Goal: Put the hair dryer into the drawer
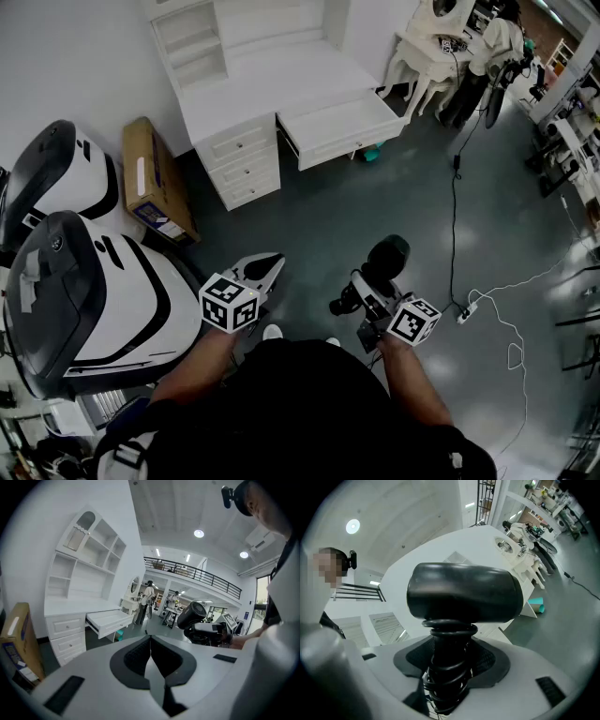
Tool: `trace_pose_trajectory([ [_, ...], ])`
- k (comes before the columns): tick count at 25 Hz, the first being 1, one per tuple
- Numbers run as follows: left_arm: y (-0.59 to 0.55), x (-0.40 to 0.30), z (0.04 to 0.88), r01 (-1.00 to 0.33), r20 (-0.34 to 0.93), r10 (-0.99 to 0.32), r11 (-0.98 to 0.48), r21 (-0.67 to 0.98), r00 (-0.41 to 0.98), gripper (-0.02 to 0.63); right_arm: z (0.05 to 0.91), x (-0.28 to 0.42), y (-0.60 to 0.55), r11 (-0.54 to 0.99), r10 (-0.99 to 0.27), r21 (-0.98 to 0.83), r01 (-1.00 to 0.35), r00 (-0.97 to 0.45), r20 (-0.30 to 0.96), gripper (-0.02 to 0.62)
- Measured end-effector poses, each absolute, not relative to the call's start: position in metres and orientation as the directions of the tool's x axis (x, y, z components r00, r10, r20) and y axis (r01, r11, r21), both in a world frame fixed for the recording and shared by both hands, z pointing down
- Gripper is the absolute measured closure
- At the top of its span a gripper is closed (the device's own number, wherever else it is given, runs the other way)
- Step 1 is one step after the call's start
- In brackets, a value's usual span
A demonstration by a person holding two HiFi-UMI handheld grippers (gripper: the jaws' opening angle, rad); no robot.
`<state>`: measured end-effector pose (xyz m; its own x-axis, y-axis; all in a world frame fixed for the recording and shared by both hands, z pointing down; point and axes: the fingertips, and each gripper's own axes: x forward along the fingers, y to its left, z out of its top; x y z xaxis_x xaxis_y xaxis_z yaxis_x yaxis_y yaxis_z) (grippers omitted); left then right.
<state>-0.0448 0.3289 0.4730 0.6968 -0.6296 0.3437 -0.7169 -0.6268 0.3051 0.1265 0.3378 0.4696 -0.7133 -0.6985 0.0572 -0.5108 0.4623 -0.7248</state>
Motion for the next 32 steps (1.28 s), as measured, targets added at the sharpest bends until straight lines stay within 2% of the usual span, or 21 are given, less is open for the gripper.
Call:
trace_pose_trajectory([
  [14,0.327,-0.049,0.474,-0.724,0.349,-0.635,-0.618,0.306,0.689,0.595,0.471,0.125,0.339,0.450,-0.701,-0.729,-0.515,-0.710,0.069,0.356],
  [23,0.325,-0.052,0.475,-0.721,0.345,-0.633,-0.618,0.314,0.693,0.595,0.465,0.117,0.341,0.452,-0.680,-0.784,-0.426,-0.733,0.005,0.355],
  [32,0.327,-0.063,0.480,-0.718,0.346,-0.629,-0.617,0.322,0.696,0.595,0.470,0.107,0.340,0.436,-0.688,-0.782,-0.445,-0.725,0.029,0.354],
])
